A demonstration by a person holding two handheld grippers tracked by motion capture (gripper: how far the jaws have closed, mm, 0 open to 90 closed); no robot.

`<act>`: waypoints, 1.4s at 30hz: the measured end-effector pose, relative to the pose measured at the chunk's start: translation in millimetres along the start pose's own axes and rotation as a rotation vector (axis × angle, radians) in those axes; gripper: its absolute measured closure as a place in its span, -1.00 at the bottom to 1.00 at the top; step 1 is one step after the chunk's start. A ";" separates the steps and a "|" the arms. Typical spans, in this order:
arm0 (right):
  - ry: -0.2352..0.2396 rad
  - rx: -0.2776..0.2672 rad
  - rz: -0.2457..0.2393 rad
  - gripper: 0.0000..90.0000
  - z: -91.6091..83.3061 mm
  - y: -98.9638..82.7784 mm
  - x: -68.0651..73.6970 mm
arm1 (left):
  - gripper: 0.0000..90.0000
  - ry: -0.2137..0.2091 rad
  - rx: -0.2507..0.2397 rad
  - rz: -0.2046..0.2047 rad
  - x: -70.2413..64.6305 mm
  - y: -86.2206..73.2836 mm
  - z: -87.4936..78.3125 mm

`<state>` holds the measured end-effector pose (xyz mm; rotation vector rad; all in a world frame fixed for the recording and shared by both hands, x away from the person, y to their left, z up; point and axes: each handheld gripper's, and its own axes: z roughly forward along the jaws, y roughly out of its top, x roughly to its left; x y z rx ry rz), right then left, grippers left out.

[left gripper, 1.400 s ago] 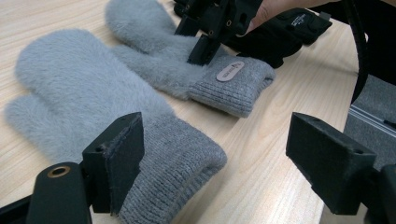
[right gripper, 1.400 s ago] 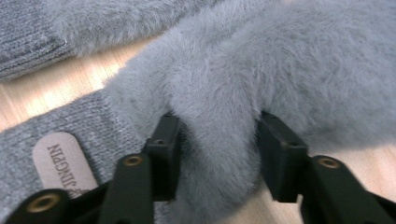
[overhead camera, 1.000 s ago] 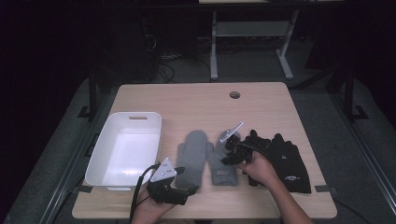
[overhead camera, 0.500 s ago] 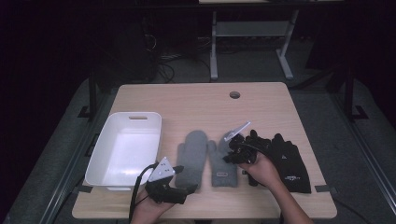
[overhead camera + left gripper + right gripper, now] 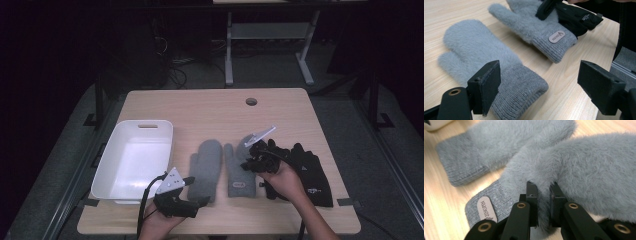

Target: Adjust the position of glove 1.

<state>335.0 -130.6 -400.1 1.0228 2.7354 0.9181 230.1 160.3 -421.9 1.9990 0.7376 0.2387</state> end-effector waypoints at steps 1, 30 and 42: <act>-0.002 -0.006 -0.004 0.81 -1.9 1.1 0.8 | -0.59 0.002 -0.001 0.002 0.2 0.1 -0.2; 0.076 -0.023 -0.043 0.80 28.7 73.1 54.5 | -0.60 0.066 -0.055 -0.035 -1.0 10.4 -15.8; 0.110 -0.015 -0.007 0.78 44.0 78.2 58.3 | -0.60 0.072 -0.045 -0.052 1.6 11.4 -15.8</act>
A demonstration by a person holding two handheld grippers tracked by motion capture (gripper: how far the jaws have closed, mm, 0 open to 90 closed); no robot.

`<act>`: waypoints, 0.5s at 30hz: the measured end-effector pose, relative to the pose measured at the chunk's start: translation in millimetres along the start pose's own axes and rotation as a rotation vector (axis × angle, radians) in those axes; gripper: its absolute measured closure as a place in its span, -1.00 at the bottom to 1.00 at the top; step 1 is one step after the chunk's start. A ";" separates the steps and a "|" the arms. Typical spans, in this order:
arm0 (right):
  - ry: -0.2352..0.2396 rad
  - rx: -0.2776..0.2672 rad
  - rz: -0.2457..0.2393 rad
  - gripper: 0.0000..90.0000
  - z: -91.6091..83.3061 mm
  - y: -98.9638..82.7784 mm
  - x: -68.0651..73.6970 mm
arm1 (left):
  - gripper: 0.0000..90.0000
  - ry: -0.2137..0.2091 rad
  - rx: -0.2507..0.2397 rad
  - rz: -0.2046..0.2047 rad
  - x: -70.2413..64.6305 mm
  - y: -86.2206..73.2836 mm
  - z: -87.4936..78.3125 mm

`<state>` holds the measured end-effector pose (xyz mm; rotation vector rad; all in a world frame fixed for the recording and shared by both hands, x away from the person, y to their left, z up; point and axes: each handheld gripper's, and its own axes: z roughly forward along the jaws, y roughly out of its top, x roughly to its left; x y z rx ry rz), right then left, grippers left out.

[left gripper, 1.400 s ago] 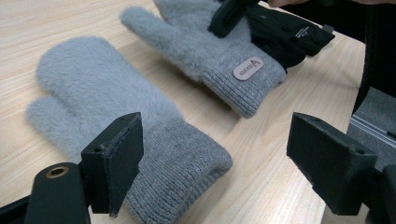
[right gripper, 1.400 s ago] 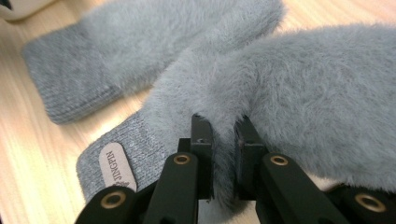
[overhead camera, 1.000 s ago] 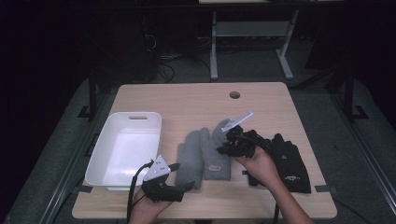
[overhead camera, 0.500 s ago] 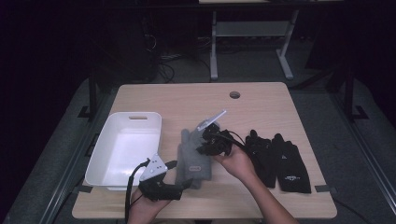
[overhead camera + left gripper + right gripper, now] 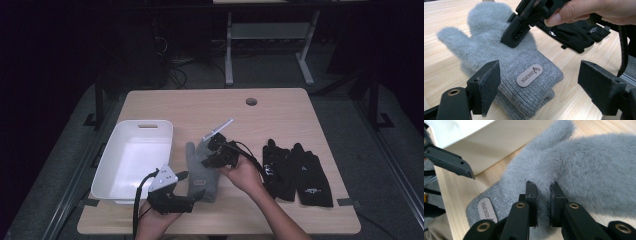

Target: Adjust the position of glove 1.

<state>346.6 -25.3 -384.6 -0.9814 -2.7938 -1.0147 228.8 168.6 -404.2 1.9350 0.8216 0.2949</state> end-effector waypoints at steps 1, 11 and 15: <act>-0.001 0.002 0.005 0.77 2.0 -0.5 -0.8 | -0.60 0.002 0.006 -0.006 0.2 0.3 0.3; 0.016 -0.011 0.071 0.34 22.1 -14.5 -19.0 | -0.57 0.022 0.030 -0.051 1.8 3.4 7.7; 0.015 -0.028 0.088 -0.12 16.0 -15.6 -24.8 | -0.56 0.034 0.039 -0.071 3.2 5.3 11.4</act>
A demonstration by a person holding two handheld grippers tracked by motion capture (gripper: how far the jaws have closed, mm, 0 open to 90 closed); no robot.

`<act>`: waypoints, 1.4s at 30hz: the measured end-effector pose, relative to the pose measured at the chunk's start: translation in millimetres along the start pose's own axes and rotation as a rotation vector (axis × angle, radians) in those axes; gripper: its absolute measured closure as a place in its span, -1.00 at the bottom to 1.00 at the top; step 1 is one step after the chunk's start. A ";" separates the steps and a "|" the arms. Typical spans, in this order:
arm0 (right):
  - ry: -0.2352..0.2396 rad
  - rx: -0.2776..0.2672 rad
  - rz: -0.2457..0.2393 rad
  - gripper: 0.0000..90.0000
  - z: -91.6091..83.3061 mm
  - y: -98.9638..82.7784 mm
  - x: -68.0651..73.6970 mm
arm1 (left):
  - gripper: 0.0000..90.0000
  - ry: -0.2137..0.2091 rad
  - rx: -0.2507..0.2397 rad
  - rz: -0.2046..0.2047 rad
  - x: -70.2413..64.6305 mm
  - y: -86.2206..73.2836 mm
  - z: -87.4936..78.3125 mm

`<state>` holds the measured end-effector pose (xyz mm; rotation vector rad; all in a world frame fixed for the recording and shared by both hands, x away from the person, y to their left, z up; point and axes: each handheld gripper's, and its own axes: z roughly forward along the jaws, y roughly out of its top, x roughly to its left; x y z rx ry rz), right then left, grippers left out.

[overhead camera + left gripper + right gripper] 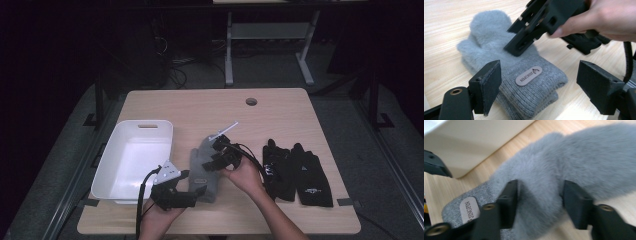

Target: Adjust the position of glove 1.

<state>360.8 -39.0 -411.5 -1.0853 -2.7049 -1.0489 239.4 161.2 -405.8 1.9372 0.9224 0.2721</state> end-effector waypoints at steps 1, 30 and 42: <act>-0.010 -0.009 0.004 -0.18 -3.3 0.2 -2.1 | -0.56 0.000 0.009 0.007 1.0 0.8 0.5; 0.003 0.042 0.289 -0.25 22.7 17.4 -79.7 | -0.54 -0.003 0.028 0.015 1.8 4.9 5.8; 0.125 0.037 0.336 0.39 36.7 12.9 -84.9 | -0.54 -0.003 0.026 0.008 3.7 5.0 3.6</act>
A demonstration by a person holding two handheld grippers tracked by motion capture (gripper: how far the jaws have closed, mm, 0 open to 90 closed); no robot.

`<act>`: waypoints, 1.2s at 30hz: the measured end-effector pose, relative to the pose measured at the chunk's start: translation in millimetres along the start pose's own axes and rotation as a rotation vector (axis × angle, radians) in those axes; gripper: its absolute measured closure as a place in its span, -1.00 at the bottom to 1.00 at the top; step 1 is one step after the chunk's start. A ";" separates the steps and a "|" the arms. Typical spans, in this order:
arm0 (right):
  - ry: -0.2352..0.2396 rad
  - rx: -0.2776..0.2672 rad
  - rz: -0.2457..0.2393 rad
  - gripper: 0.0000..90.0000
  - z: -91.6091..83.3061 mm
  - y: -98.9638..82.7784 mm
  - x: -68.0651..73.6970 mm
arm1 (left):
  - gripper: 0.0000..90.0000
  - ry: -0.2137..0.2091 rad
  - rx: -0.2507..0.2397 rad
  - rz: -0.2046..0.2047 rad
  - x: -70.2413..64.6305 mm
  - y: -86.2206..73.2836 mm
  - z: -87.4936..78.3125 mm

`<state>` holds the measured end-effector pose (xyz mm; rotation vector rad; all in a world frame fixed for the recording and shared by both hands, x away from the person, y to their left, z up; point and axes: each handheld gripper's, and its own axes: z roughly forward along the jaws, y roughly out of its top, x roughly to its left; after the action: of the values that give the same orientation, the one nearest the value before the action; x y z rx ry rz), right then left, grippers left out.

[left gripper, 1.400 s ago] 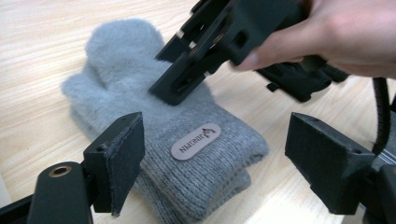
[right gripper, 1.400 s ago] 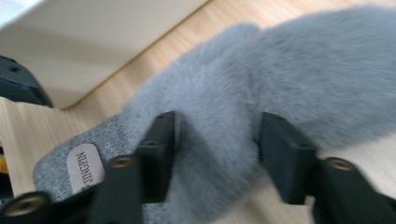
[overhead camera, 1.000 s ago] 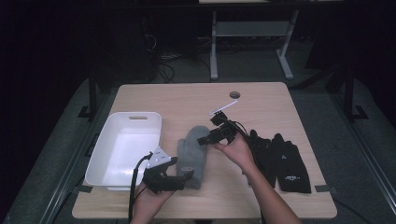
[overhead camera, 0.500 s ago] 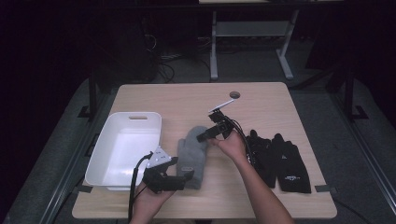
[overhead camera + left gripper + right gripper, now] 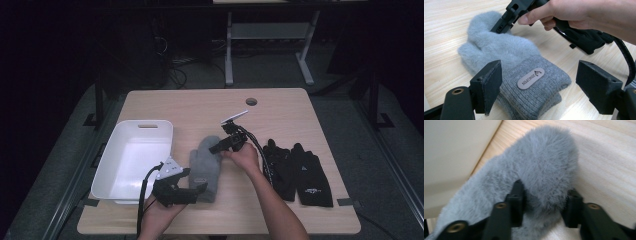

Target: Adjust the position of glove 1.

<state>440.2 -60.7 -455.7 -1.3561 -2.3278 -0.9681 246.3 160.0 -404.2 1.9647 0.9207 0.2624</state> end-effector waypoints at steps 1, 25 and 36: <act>0.008 -0.003 -0.003 0.47 -0.1 -0.4 -0.3 | -0.54 0.001 0.001 0.001 0.5 0.0 -0.3; -0.099 -0.094 -0.159 0.74 -72.3 -33.7 -3.0 | -0.51 -0.053 0.057 -0.059 3.5 19.5 24.3; -0.117 -0.096 -0.158 0.73 -75.1 -48.7 -18.2 | -0.45 -0.043 0.159 -0.216 21.7 17.7 44.7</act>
<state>401.5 -139.4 -430.1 -1.3132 -2.5379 -1.0867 293.2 140.6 -418.3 1.9861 1.1447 0.0229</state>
